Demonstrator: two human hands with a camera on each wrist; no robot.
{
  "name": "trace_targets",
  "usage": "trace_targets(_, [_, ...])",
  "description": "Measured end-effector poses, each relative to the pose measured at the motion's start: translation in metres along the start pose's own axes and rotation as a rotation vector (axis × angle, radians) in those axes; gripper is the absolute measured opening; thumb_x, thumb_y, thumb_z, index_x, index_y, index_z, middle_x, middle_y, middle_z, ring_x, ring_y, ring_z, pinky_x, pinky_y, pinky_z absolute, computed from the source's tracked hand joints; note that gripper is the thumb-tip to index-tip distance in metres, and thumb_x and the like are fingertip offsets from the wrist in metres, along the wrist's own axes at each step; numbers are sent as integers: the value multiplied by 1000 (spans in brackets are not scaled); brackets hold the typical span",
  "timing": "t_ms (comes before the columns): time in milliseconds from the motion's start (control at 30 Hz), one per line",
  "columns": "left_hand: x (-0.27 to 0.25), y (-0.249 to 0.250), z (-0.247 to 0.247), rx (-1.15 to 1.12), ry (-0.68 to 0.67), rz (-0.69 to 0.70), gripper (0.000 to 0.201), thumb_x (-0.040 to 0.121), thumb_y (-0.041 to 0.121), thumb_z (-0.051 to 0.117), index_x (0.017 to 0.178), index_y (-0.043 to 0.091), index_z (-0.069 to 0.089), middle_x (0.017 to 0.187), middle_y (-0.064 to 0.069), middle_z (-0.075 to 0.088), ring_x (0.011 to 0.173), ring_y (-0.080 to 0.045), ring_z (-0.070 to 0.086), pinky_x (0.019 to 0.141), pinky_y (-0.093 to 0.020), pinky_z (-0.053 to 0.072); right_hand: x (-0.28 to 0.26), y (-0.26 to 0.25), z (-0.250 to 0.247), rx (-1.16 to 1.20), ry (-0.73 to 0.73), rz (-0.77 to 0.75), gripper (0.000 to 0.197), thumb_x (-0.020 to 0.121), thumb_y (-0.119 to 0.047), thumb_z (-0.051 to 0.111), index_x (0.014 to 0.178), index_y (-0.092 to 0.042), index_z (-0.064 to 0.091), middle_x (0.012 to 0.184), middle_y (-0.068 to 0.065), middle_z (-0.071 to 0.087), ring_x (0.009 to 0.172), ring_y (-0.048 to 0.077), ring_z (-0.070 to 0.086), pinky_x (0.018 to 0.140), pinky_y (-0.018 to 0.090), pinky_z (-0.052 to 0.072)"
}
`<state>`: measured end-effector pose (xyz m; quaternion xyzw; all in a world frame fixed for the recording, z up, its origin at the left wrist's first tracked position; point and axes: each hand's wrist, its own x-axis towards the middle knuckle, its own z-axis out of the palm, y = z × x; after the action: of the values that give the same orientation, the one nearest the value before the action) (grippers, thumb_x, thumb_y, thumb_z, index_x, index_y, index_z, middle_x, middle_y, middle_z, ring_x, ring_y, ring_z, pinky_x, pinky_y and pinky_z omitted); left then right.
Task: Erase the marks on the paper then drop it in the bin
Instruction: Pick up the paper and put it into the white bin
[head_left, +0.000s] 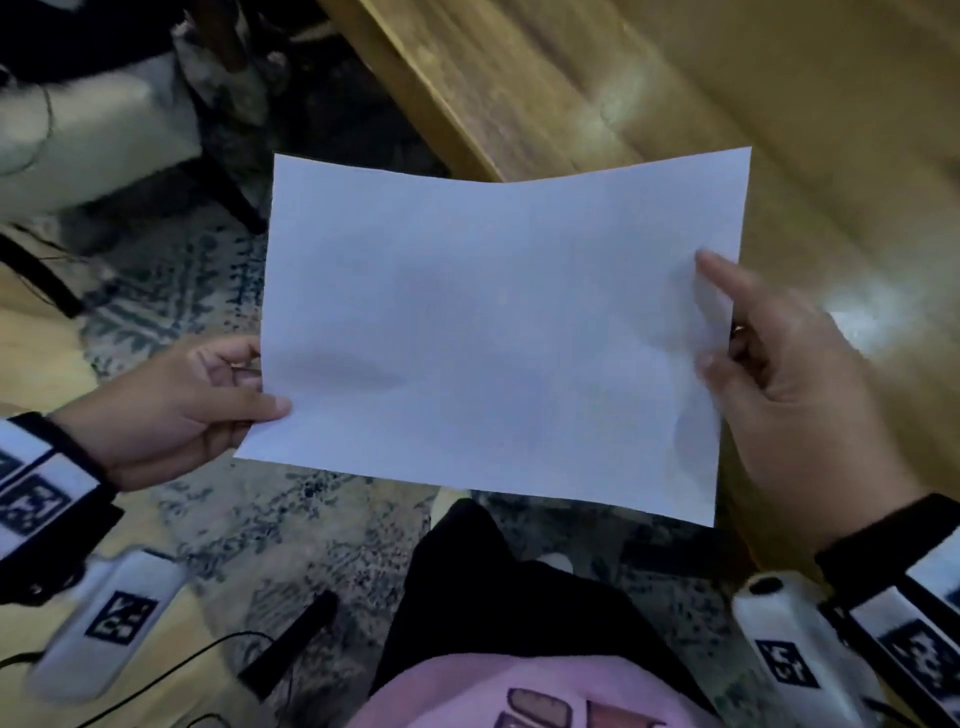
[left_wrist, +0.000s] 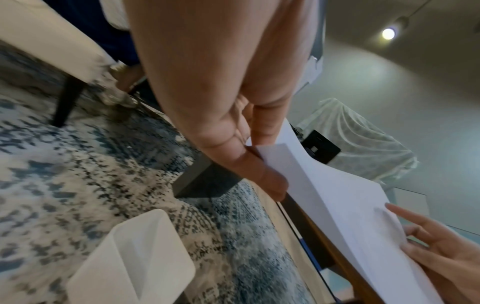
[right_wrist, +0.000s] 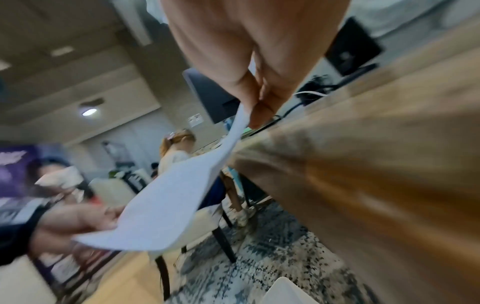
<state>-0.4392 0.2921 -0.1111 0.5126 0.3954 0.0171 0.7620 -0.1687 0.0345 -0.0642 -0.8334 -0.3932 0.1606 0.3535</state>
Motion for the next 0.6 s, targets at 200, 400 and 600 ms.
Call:
trace_targets(200, [-16,-15,-51,-17,89,-20,80,26,27,93,101,15,67,105,-7,71,102,-22,64,80,-29,55,28,-30,58,-257,-187,-47,44,82,13,50,119,-9,59,99,-3,40,68,7,33,68,-2,31])
trace_targets(400, [-17,-41,-91,-34,112,-82,85,36,27,91,114,14,60,115,-11,66,108,-30,60,91,-39,50,54,-32,117,-293,-273,-85,47,85,14,43,126,-8,52,105,-4,33,79,1,26,70,-2,29])
trace_targets(600, [6,-76,-103,-138,151,-90,82,30,23,93,107,13,65,110,-10,69,103,-27,64,74,-30,57,72,4,184,-215,-325,-3,44,84,16,40,120,-5,53,113,-1,36,92,5,32,75,11,24])
